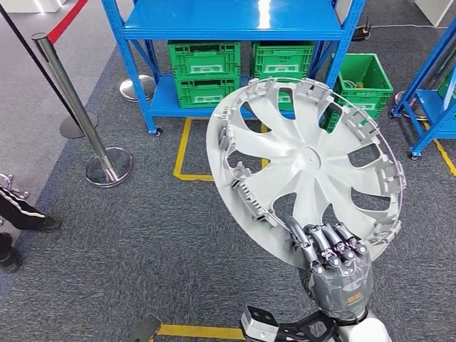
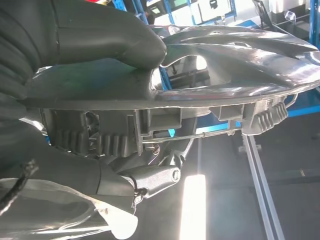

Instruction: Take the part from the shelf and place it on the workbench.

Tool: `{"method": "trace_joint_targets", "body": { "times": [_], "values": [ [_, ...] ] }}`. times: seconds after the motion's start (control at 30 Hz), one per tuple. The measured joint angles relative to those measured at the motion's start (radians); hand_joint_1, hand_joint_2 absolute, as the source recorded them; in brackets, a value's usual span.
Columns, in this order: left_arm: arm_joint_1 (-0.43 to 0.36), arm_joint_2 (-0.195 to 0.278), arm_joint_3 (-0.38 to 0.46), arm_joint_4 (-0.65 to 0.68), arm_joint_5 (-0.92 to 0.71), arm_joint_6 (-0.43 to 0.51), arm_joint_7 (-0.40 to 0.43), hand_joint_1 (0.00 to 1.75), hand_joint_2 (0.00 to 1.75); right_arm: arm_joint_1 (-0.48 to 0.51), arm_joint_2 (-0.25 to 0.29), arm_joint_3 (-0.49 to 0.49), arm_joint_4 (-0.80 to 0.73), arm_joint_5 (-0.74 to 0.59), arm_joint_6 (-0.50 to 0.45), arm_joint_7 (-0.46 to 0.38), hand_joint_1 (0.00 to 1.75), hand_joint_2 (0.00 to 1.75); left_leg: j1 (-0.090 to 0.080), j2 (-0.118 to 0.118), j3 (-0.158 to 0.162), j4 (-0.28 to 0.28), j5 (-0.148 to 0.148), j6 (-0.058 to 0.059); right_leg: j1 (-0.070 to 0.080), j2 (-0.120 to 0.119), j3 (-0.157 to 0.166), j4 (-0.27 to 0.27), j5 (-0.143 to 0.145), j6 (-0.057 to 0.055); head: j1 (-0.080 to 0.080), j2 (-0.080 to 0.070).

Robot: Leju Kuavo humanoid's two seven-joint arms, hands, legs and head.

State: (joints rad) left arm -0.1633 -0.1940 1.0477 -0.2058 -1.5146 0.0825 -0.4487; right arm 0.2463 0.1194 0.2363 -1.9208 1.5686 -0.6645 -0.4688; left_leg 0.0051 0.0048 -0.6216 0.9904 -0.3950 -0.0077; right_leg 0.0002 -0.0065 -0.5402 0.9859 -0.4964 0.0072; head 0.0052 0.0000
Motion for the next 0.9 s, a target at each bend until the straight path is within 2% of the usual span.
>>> {"method": "trace_joint_targets", "body": {
  "times": [0.2, 0.37, 0.43, 0.9],
  "values": [
    [0.007, -0.004, -0.010, 0.000, 0.020, 0.003, 0.008, 0.00, 1.75, 0.010, 0.000, -0.003, 0.000, 0.000, 0.000, 0.038, 1.75, 1.75, 0.000, 0.000, 0.000, 0.000, 0.000, 0.000, 0.000, 0.000, 0.000, 0.000, 0.000, 0.000, 0.000, 0.000],
    [0.019, -0.001, -0.022, 0.000, 0.040, 0.006, 0.012, 0.00, 1.75, 0.016, -0.004, 0.009, 0.000, 0.000, 0.000, 0.187, 1.75, 1.75, 0.000, 0.000, 0.000, 0.000, 0.000, 0.000, 0.000, 0.000, 0.000, 0.000, 0.000, 0.000, 0.000, 0.000],
    [0.021, 0.000, -0.024, 0.000, 0.044, 0.007, 0.013, 0.00, 1.75, 0.017, -0.008, 0.015, 0.000, -0.001, 0.000, 0.222, 1.75, 1.75, 0.000, 0.000, 0.000, 0.000, 0.000, 0.000, 0.000, 0.000, 0.000, 0.000, 0.000, 0.000, 0.000, 0.000],
    [0.020, -0.001, -0.053, -0.005, 0.052, 0.004, 0.015, 0.00, 1.75, 0.018, -0.022, 0.068, 0.016, 0.000, 0.000, 0.258, 1.75, 1.75, 0.000, 0.000, 0.000, 0.000, 0.000, 0.000, 0.000, 0.000, 0.000, 0.000, 0.000, 0.000, 0.000, 0.000]
  ]
}}
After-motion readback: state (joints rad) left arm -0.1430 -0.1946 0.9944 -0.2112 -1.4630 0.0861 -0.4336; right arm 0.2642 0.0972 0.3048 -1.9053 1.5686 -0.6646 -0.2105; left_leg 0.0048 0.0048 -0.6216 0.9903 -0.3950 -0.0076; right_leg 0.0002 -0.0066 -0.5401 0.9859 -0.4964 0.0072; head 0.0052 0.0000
